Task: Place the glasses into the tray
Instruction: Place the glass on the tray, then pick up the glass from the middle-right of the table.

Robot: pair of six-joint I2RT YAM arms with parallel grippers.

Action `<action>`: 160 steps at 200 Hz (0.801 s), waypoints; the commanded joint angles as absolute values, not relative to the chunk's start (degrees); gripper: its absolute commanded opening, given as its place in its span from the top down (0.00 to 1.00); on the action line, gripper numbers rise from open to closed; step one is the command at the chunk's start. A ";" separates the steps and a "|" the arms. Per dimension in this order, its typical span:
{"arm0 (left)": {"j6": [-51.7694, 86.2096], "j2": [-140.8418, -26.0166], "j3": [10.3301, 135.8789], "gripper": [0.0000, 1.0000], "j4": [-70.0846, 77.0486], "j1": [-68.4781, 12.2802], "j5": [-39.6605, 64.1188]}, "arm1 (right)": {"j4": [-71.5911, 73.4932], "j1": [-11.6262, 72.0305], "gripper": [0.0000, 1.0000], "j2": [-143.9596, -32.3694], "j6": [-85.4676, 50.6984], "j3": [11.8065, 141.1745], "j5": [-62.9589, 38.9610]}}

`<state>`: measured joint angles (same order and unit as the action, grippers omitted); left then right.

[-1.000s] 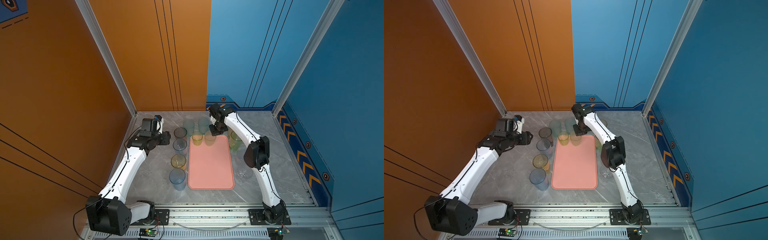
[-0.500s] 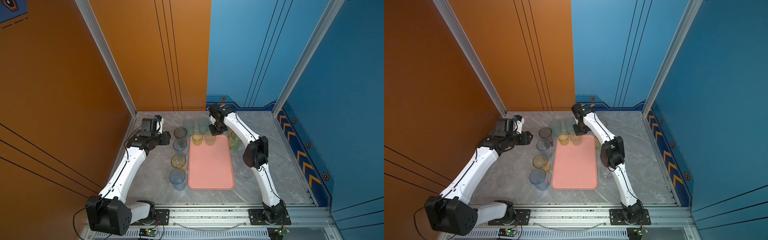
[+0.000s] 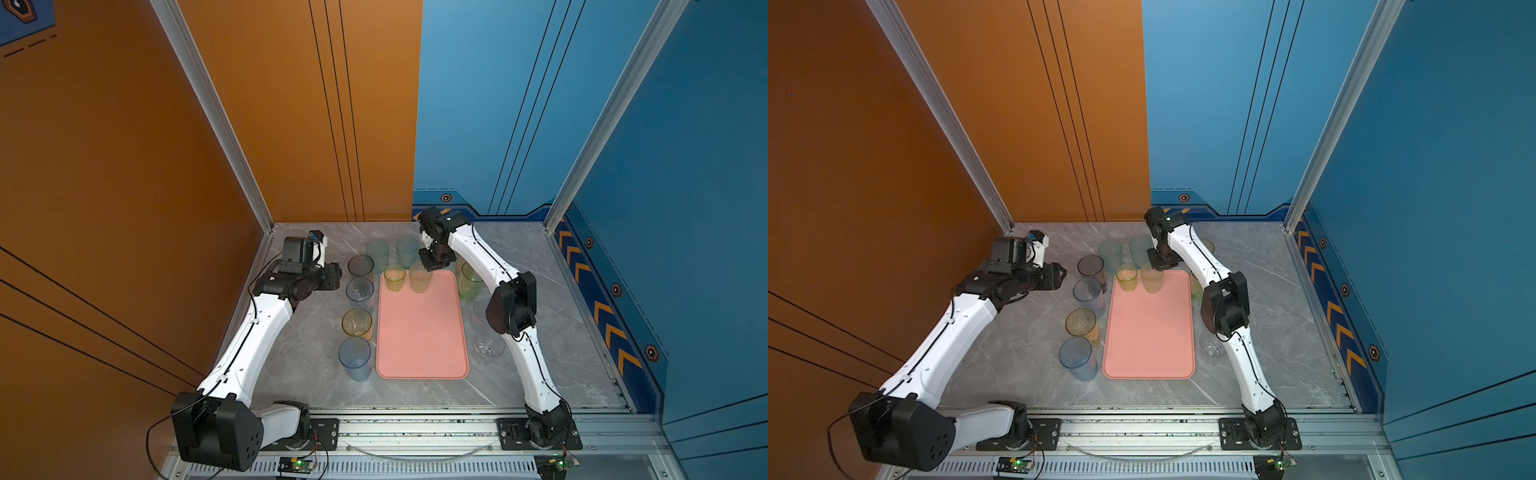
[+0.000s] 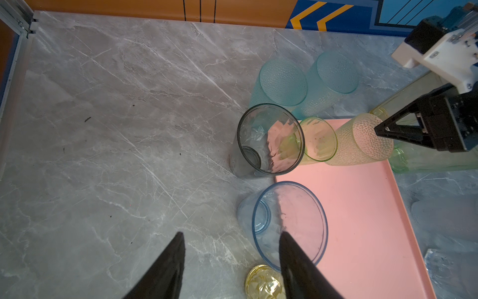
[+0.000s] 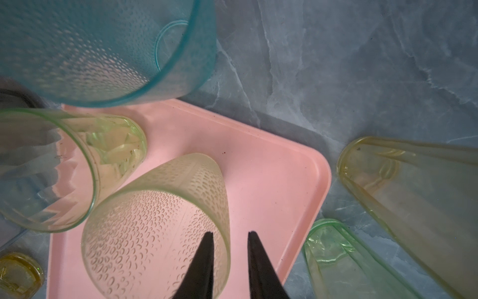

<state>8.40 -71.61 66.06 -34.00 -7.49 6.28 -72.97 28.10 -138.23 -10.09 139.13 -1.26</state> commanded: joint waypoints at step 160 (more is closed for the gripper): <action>6.55 -70.01 66.64 0.42 -34.28 -9.89 2.85 | -66.77 31.27 0.76 -106.43 -10.19 117.82 4.22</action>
